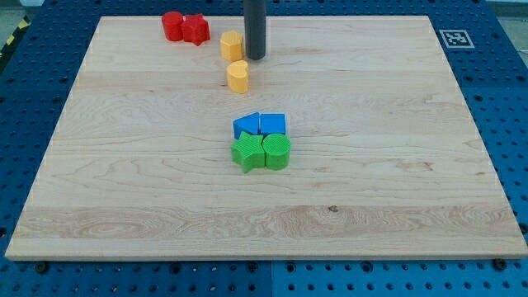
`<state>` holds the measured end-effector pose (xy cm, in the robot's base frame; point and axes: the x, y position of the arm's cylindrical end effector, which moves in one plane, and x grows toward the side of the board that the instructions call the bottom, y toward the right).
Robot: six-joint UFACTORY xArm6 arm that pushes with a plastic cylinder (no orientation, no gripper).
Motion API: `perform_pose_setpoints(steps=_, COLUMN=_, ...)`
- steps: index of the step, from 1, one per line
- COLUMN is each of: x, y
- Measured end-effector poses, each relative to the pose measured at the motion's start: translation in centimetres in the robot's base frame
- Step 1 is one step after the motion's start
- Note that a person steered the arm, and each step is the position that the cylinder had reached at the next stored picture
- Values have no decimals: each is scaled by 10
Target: Move yellow heart towards blue triangle
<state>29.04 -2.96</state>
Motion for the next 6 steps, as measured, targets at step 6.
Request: perform_pose_setpoints(steps=6, x=90, y=-6)
